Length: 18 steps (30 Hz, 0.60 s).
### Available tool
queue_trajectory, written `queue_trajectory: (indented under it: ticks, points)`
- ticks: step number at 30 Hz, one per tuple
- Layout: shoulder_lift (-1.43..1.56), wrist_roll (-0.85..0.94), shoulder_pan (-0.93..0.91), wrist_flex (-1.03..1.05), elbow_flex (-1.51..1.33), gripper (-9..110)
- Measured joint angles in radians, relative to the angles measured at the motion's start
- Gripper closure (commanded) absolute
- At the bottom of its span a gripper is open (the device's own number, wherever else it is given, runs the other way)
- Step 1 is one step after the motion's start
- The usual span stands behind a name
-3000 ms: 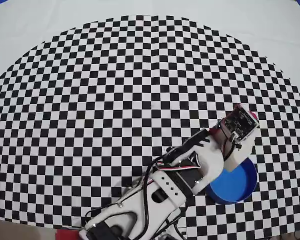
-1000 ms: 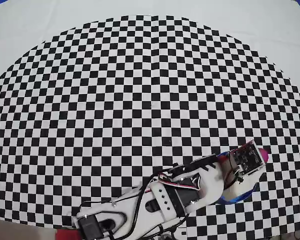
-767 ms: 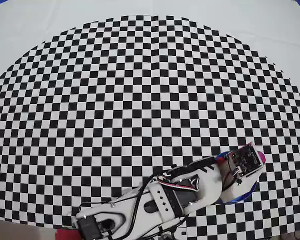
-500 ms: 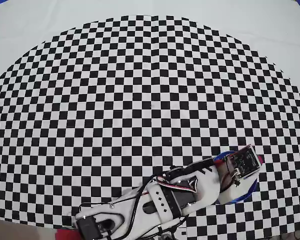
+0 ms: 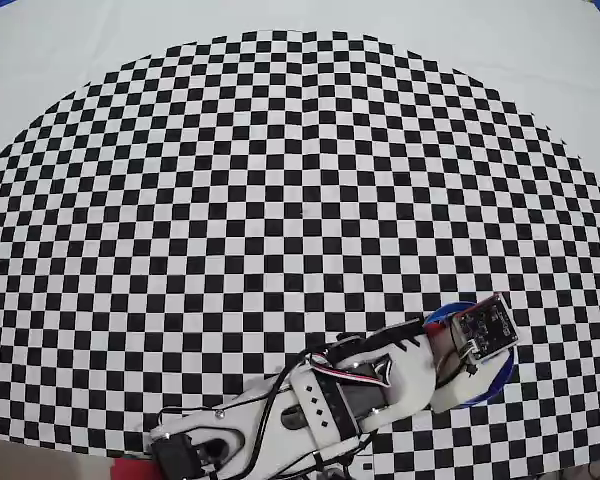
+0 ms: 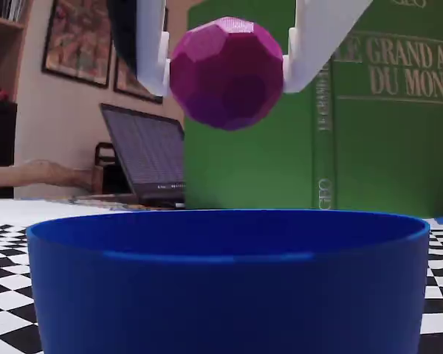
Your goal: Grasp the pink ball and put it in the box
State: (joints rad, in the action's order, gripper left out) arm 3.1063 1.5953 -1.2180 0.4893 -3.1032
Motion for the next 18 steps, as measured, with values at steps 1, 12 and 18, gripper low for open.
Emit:
queue_trajectory:
  ticks: [1,12,18]
  points:
    - [0.0,0.0,0.0,0.011,0.0,101]
    - [0.054,0.0,0.0,0.126,0.0,101]
    - [0.08,0.0,0.0,0.158,0.0,101]
